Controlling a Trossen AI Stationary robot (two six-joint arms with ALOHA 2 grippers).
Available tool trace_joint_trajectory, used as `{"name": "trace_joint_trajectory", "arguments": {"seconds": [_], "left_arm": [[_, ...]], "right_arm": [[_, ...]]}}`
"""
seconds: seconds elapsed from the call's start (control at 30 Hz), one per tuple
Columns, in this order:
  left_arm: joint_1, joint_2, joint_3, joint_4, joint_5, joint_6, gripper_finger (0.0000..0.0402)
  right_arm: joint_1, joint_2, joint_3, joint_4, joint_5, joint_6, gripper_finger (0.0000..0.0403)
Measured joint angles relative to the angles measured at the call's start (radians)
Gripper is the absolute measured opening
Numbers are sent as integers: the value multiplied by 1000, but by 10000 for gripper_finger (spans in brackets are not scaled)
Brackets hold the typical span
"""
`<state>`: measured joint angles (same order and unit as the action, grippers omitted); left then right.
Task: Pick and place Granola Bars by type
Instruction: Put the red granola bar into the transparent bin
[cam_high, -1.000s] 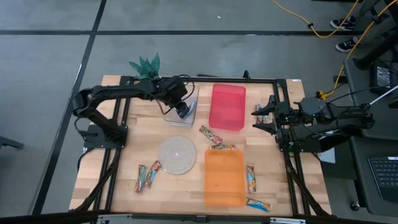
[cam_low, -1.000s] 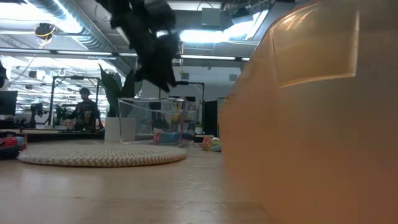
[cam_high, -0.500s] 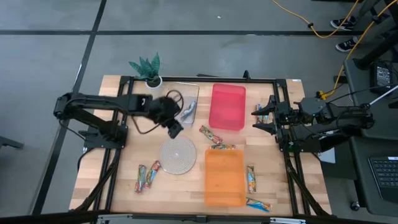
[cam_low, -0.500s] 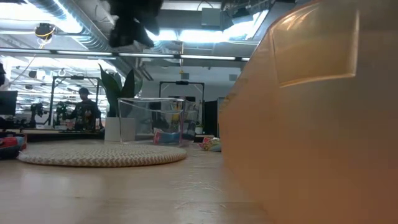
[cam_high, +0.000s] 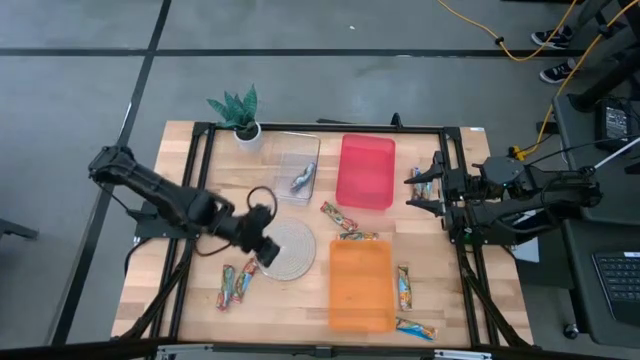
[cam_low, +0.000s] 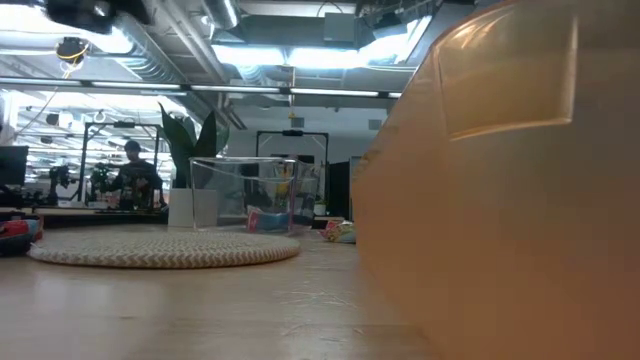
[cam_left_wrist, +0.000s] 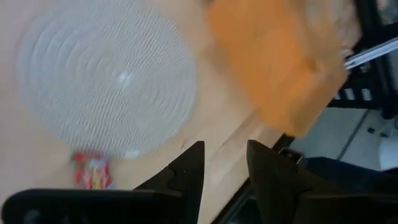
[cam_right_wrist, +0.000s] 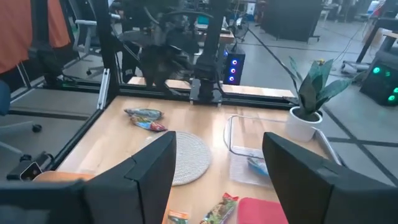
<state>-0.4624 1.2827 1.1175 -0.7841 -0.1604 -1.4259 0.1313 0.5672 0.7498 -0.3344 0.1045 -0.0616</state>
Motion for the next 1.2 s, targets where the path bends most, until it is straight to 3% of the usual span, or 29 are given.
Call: {"name": "trace_joint_trajectory", "arguments": {"seconds": [0.4,0.53,0.97,1.2], "left_arm": [[-358,4,0,-245,-240,-446,102],[-434,36,0,-303,-263,-535,102],[-474,235,0,-318,-63,-593,126],[-489,333,0,-312,76,-639,172]], "right_arm": [[0,0,0,0,0,30,241],[0,0,0,0,0,29,241],[0,1,0,0,0,80,241],[0,1,0,0,0,83,241]]}}
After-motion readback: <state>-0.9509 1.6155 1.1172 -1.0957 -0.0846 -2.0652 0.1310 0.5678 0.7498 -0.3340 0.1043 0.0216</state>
